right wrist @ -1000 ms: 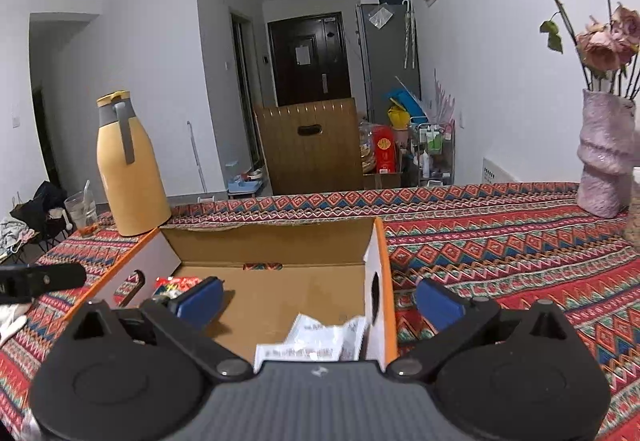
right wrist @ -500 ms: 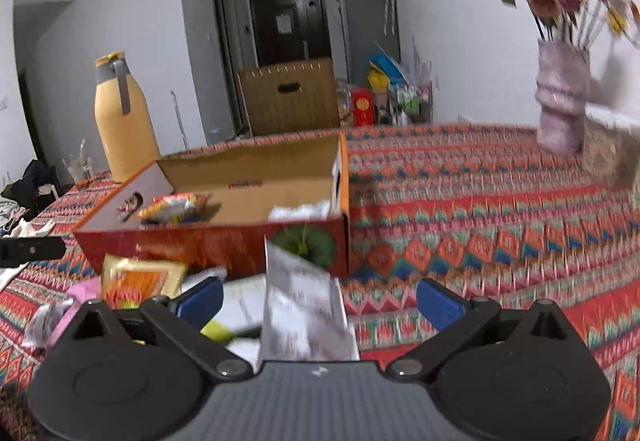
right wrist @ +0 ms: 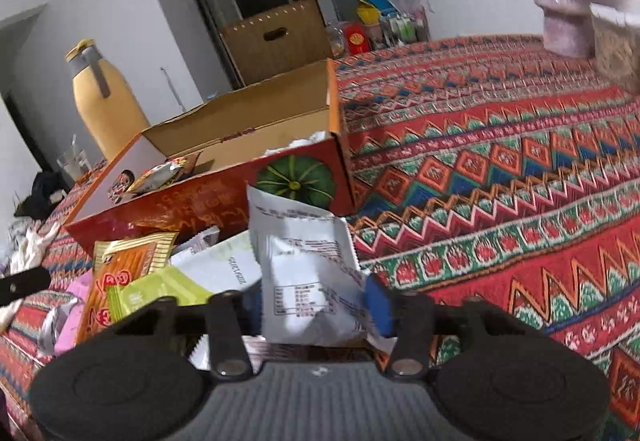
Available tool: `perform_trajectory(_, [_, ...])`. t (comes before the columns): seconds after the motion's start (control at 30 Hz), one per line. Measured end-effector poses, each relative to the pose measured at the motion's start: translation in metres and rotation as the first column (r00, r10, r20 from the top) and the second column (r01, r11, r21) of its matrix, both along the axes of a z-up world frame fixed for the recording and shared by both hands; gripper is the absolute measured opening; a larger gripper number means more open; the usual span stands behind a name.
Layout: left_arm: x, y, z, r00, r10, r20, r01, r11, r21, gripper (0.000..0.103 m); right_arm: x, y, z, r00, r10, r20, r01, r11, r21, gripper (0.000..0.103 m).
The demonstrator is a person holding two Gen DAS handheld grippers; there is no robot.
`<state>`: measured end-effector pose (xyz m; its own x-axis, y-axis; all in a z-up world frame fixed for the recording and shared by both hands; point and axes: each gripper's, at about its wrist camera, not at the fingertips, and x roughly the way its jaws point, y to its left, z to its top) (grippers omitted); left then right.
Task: Organize snacks
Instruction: 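Grasp a white packet with the right gripper and return the left tool to the pile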
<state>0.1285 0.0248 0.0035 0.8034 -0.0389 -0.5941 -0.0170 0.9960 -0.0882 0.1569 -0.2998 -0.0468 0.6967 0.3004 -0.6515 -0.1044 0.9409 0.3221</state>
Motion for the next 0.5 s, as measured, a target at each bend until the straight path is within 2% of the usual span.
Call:
perform_trajectory(0.07, [-0.001, 0.002, 0.0, 1.0, 0.007, -0.003, -0.007, 1.0, -0.005, 0.103, -0.002, -0.004, 0.0, 1.0, -0.02, -0.001, 0.02, 1.0, 0.013, 0.032])
perform_trajectory(0.13, [-0.001, 0.004, 0.0, 1.0, 0.014, -0.006, -0.014, 1.0, -0.009, 0.103, -0.002, -0.009, -0.001, 0.999, -0.035, -0.007, 0.035, 0.999, 0.038, 0.015])
perform_trajectory(0.33, [-0.005, 0.018, -0.003, 0.998, 0.057, -0.017, -0.056, 0.998, 0.024, 0.103, -0.023, -0.017, 0.012, 0.994, -0.072, 0.085, 0.071, 0.997, 0.013, 0.014])
perform_trajectory(0.5, [-0.006, 0.041, -0.014, 0.99, 0.118, -0.073, -0.114, 0.992, 0.055, 0.103, -0.044, -0.02, 0.021, 0.982, -0.099, 0.159, 0.106, 0.993, -0.041, 0.014])
